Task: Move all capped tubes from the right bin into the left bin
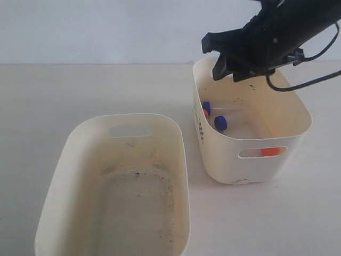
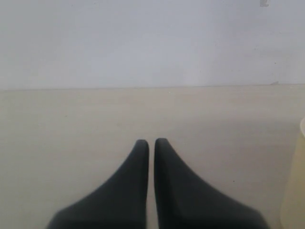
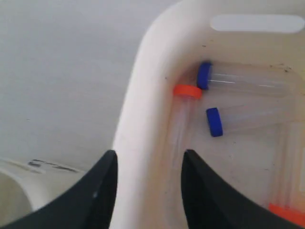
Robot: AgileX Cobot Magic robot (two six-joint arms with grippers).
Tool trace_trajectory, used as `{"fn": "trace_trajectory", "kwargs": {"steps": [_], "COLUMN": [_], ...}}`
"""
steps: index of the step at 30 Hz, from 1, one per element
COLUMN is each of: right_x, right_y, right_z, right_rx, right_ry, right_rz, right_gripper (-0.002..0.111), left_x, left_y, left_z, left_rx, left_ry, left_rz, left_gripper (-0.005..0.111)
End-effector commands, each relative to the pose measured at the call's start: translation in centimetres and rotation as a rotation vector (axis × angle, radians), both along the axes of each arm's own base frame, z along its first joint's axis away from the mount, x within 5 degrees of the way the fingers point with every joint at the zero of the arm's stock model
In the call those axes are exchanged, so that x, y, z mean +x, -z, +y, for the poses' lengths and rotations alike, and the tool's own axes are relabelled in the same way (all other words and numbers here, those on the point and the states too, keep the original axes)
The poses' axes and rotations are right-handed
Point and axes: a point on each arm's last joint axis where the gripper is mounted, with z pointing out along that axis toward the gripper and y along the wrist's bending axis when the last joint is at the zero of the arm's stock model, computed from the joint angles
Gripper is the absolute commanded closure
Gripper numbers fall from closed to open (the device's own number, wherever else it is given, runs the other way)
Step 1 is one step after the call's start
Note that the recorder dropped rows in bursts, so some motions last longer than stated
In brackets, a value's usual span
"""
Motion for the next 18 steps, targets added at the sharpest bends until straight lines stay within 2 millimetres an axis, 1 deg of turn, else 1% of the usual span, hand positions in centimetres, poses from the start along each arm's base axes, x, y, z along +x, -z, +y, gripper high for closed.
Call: {"fn": "trace_trajectory", "kwargs": {"steps": [1, 6, 9, 13, 14, 15, 18], "right_x": [2.4, 4.0, 4.4, 4.5, 4.5, 4.6, 4.8], "right_y": [2.3, 4.6, 6.3, 7.4, 7.4, 7.5, 7.4], "right_z": [0.3, 0.5, -0.1, -0.4, -0.4, -0.4, -0.2], "right_rx": [-0.044, -0.064, -0.131, -0.181, -0.179, -0.176, -0.142], "right_ry": [0.056, 0.096, 0.149, 0.162, 0.166, 0.168, 0.191], "right_rz": [0.088, 0.148, 0.201, 0.237, 0.235, 0.231, 0.22], "right_gripper": [0.066, 0.066, 0.066, 0.066, 0.063, 0.058, 0.035], "left_x": [0.0, 0.0, 0.0, 0.0, 0.0, 0.0, 0.0], "left_y": [-0.2, -0.2, -0.2, -0.2, -0.2, -0.2, -0.2], "left_z": [0.0, 0.0, 0.0, 0.0, 0.0, 0.0, 0.0], "left_rx": [-0.016, -0.016, -0.016, -0.016, -0.016, -0.016, -0.016], "left_ry": [-0.001, -0.001, -0.001, -0.001, -0.001, -0.001, -0.001], "left_rz": [-0.009, -0.009, -0.009, -0.009, -0.009, -0.009, -0.009], "left_gripper": [0.102, 0.102, 0.102, 0.102, 0.102, 0.102, 0.102]}}
